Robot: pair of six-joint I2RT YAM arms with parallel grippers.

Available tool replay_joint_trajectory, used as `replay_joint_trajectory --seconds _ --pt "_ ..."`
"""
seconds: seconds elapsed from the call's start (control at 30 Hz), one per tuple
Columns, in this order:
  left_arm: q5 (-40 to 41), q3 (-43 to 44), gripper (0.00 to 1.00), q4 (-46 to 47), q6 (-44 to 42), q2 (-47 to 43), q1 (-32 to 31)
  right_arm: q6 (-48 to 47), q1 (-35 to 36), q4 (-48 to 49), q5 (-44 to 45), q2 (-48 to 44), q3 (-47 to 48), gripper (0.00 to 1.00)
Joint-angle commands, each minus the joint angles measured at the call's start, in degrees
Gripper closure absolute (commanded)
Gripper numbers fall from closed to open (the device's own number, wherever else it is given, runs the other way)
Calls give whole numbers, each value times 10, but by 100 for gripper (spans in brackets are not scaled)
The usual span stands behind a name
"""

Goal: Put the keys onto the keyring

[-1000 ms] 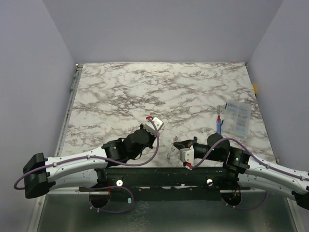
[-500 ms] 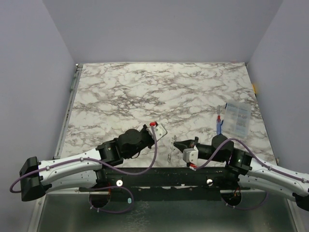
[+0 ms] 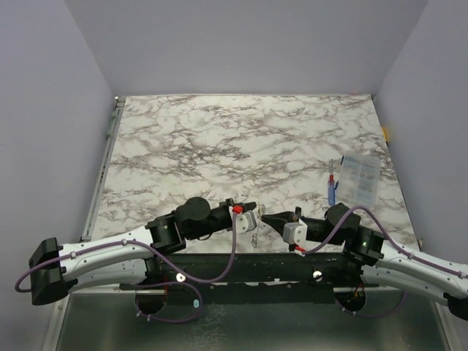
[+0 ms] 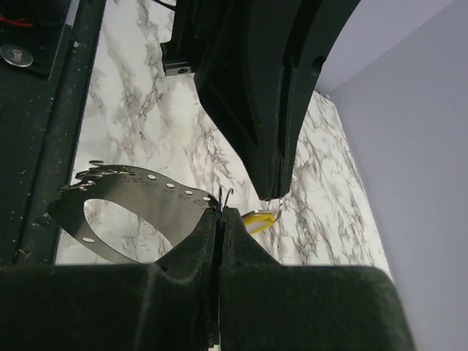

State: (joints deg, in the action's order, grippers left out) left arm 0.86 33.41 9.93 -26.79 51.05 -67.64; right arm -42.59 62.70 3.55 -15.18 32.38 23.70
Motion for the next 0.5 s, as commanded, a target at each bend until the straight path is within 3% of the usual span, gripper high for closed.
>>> replay_joint_trajectory --seconds 0.0,0.47 --pt "-69 -27 100 37 -53 -17 -4 26 3 36 -28 -2 -8 99" --pt "-97 -53 100 48 -76 -45 -3 39 3 41 -24 13 -10 100"
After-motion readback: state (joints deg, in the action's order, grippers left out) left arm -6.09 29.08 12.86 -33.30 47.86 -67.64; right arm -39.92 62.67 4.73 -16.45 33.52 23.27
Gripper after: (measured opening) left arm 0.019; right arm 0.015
